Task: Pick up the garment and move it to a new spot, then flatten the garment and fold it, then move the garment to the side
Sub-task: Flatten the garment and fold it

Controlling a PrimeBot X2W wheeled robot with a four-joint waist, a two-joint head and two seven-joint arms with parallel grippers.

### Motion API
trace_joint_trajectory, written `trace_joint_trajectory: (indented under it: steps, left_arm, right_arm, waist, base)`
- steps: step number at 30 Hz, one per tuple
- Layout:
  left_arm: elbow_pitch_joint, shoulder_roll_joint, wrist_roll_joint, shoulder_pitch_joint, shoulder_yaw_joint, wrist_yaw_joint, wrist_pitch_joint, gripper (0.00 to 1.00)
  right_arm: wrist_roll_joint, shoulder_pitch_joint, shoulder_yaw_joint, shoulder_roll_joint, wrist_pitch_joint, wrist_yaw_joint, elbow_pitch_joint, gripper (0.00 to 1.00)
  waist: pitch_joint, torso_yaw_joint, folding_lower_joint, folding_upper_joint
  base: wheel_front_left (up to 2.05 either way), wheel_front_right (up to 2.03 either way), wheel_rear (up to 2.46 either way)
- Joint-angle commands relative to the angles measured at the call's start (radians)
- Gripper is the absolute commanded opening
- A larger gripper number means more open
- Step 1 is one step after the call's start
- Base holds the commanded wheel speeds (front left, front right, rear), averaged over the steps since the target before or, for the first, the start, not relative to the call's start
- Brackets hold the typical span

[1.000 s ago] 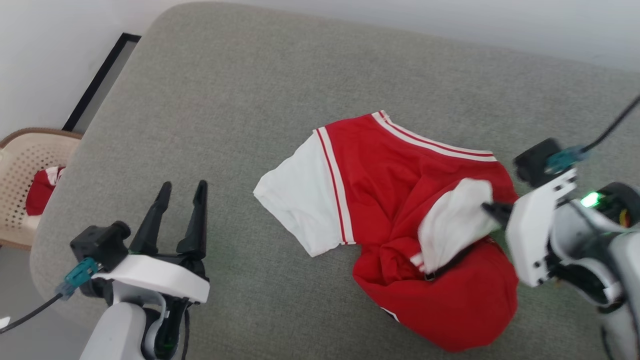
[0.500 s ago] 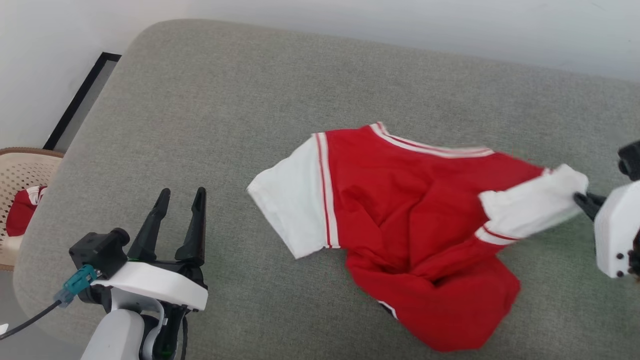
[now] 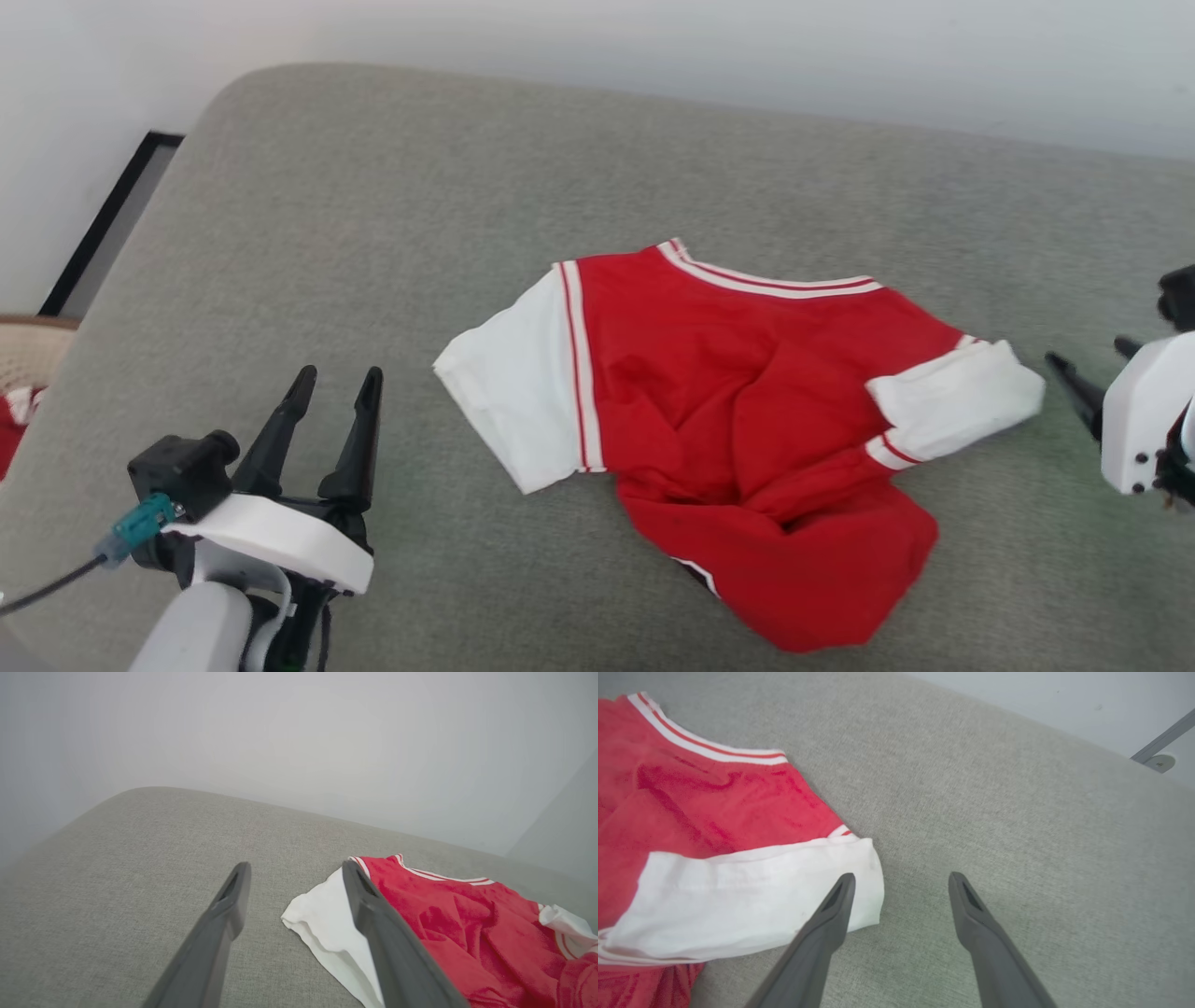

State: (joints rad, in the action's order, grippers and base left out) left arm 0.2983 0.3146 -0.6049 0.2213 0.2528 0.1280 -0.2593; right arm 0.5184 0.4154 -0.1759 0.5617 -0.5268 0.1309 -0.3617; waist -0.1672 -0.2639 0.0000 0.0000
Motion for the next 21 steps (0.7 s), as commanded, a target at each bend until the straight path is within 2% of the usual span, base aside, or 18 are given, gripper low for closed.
trace_joint_trajectory:
  steps: [1,5,9,14,15,21]
  left_arm:
    - [0.002,0.022,-0.015,0.019,0.015,0.003,0.012,1.00]
    - [0.001,0.069,-0.060,0.048,0.050,0.003,0.071,1.00]
    - [-0.001,0.126,-0.113,0.096,0.079,0.003,0.166,1.00]
    - [0.017,0.203,-0.184,0.183,0.125,0.003,0.335,1.00]
    - [0.017,0.203,-0.184,0.183,0.125,0.003,0.335,1.00]
    - [0.120,0.259,-0.246,0.319,0.177,0.002,0.571,1.00]
  right_arm:
    - [0.010,0.004,0.010,-0.001,0.026,0.000,0.016,1.00]
    - [0.003,-0.032,0.065,-0.039,0.066,0.000,0.090,1.00]
    - [-0.036,-0.079,0.145,-0.108,0.107,0.000,0.203,1.00]
    - [-0.101,-0.142,0.231,-0.229,0.143,0.000,0.354,1.00]
    - [-0.101,-0.142,0.231,-0.229,0.143,0.000,0.354,1.00]
    - [-0.161,-0.203,0.262,-0.348,0.156,0.000,0.515,1.00]
  waist:
    - [0.016,0.023,0.0000,0.0000]
    - [0.030,0.063,0.0000,0.0000]
    - [0.034,0.110,0.0000,0.0000]
    - [0.024,0.171,0.0000,0.0000]
    - [0.024,0.171,0.0000,0.0000]
    - [-0.012,0.233,0.0000,0.0000]
  base:
    - [0.00,0.00,0.00]
    - [0.00,0.00,0.00]
    - [0.00,0.00,0.00]
    - [0.00,0.00,0.00]
    - [0.00,0.00,0.00]
    - [0.00,0.00,0.00]
